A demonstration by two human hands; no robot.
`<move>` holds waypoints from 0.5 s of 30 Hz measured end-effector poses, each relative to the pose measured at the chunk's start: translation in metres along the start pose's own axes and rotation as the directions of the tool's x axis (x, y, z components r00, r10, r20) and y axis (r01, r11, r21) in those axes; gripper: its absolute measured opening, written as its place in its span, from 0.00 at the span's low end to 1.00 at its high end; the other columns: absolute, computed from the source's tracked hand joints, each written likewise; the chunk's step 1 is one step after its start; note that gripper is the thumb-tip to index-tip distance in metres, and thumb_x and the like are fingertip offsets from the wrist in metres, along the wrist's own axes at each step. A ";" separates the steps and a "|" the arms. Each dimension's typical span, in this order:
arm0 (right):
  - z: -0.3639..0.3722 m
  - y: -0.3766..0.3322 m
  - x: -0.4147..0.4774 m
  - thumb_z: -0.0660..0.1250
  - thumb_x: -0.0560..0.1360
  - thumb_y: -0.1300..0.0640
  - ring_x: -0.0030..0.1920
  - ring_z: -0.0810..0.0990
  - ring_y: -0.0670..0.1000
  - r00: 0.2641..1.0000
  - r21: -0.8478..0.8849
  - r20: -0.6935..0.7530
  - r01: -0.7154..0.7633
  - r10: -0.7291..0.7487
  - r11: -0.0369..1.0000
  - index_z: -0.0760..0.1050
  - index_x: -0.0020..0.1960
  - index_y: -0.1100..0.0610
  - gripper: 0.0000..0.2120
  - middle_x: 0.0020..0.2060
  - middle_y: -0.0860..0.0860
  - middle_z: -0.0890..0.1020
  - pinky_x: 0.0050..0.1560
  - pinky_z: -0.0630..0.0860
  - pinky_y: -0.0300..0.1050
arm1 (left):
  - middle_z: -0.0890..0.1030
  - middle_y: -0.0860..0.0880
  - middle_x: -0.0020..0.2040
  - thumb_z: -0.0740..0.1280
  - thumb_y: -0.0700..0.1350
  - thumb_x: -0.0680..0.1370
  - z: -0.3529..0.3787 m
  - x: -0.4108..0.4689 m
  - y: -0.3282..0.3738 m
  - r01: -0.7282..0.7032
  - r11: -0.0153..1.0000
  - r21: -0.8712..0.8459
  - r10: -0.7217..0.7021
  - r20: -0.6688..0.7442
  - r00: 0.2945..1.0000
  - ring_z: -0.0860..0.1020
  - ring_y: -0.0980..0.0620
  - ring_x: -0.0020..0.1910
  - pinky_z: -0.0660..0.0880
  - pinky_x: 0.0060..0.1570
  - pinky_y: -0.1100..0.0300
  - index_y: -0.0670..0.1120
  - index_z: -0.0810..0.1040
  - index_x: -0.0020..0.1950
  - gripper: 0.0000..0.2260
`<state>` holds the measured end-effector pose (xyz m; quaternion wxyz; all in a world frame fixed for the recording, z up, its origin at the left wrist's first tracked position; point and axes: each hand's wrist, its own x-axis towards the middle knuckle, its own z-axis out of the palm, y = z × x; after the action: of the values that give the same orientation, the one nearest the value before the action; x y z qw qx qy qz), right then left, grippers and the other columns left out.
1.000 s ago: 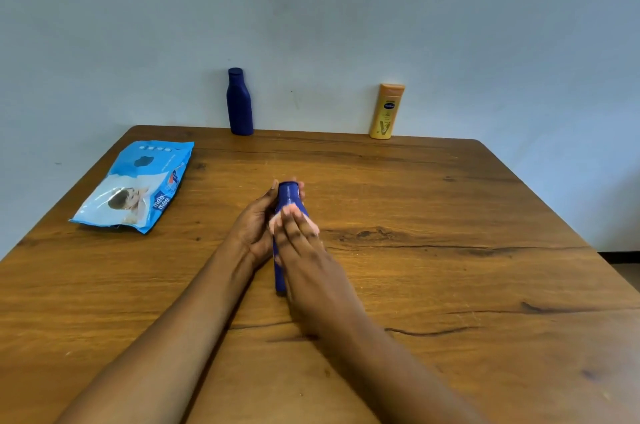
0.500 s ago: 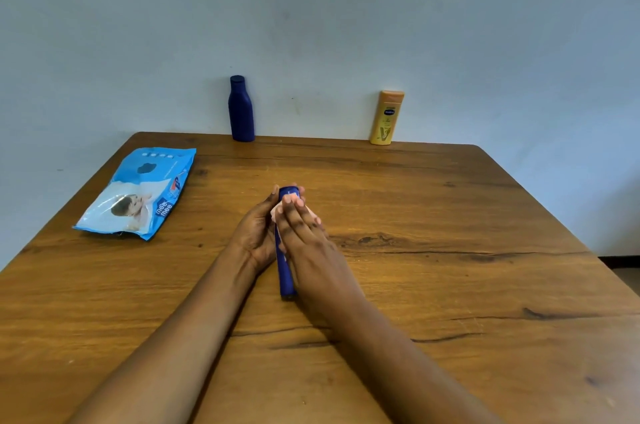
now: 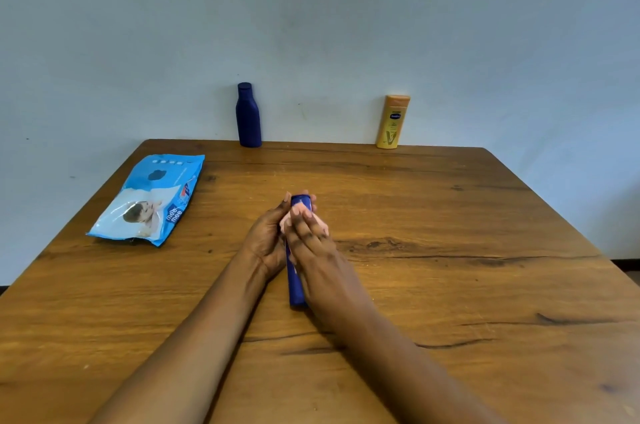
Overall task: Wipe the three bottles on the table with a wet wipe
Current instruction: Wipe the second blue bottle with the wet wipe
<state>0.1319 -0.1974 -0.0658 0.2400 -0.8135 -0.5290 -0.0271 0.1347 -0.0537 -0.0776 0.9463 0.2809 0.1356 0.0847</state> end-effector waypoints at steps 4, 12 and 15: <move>0.012 -0.001 -0.034 0.54 0.79 0.62 0.73 0.35 0.44 0.996 -0.048 -0.038 0.074 -0.075 0.996 0.48 0.76 0.54 0.28 0.74 0.46 0.43 0.69 0.34 0.47 | 0.82 0.46 0.51 0.65 0.50 0.75 -0.001 0.004 -0.001 -0.044 0.998 0.033 0.046 -0.058 0.997 0.81 0.53 0.47 0.80 0.41 0.58 0.42 0.79 0.54 0.14; 0.013 -0.007 -0.013 0.53 0.79 0.62 0.74 0.37 0.45 0.998 -0.018 -0.063 -0.017 0.016 1.000 0.47 0.76 0.54 0.29 0.75 0.48 0.43 0.72 0.39 0.45 | 0.82 0.45 0.50 0.62 0.49 0.78 0.000 0.000 0.000 -0.071 0.997 0.019 0.071 -0.047 0.996 0.81 0.53 0.45 0.80 0.40 0.57 0.42 0.79 0.53 0.12; 0.023 -0.006 -0.057 0.51 0.74 0.62 0.76 0.48 0.48 0.996 -0.045 -0.046 0.070 -0.072 0.997 0.60 0.75 0.57 0.28 0.75 0.51 0.57 0.72 0.51 0.47 | 0.83 0.47 0.49 0.64 0.49 0.78 0.000 0.000 -0.001 -0.072 0.997 0.010 0.073 -0.090 0.993 0.82 0.53 0.45 0.80 0.41 0.58 0.42 0.78 0.56 0.13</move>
<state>0.0972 -0.2340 -0.1010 0.2338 -0.7985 -0.5508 -0.0662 0.1348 -0.0541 -0.0784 0.9347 0.2846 0.1680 0.1311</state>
